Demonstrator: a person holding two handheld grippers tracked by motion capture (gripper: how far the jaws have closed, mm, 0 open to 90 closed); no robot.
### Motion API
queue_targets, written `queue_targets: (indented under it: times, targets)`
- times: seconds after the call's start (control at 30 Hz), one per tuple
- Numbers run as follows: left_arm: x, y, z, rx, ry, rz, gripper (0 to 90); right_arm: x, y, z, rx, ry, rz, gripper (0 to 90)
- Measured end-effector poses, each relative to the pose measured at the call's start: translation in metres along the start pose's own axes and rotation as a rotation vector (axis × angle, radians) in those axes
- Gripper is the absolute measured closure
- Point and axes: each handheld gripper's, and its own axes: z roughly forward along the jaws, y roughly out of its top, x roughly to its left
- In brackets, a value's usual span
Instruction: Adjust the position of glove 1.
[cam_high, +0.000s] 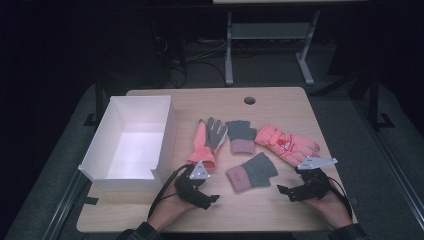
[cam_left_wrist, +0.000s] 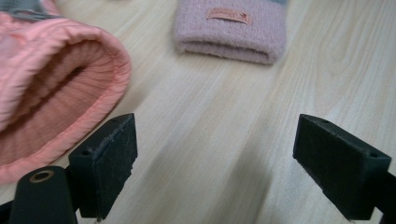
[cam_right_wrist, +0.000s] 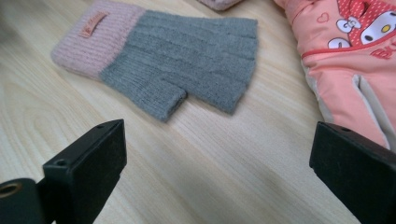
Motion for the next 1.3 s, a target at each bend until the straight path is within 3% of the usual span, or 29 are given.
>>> queue_targets:
  times: [0.2, 0.3, 0.43, 0.53, 0.73, 1.0, 1.3]
  targets:
    - [0.002, -0.002, -0.001, -0.003, -0.008, -0.02, 13.2, 0.0, -0.001, -0.004, 0.001, 0.004, 0.012, 2.7]
    - [0.003, -0.002, 0.001, 0.004, -0.019, -0.032, 13.3, -0.002, -0.001, -0.007, -0.015, 0.0, 0.019, 10.5]
    - [0.002, -0.004, 0.001, 0.008, -0.017, -0.022, 13.2, 0.002, 0.002, -0.013, -0.077, -0.027, 0.005, 33.5]
    - [0.002, -0.004, 0.0, -0.003, -0.018, -0.024, 13.3, 0.003, 0.009, -0.013, -0.087, 0.006, 0.011, 52.9]
    - [0.003, -0.005, -0.001, -0.009, -0.011, -0.028, 13.2, 0.013, 0.022, -0.004, -0.073, 0.02, -0.019, 88.4]
    - [0.003, -0.005, -0.002, -0.015, 0.0, -0.024, 13.2, 0.022, 0.043, 0.012, -0.096, 0.099, -0.044, 90.0]
    - [0.002, -0.005, -0.002, -0.018, 0.0, -0.021, 13.3, 0.035, 0.065, 0.039, -0.078, 0.15, -0.084, 90.0]
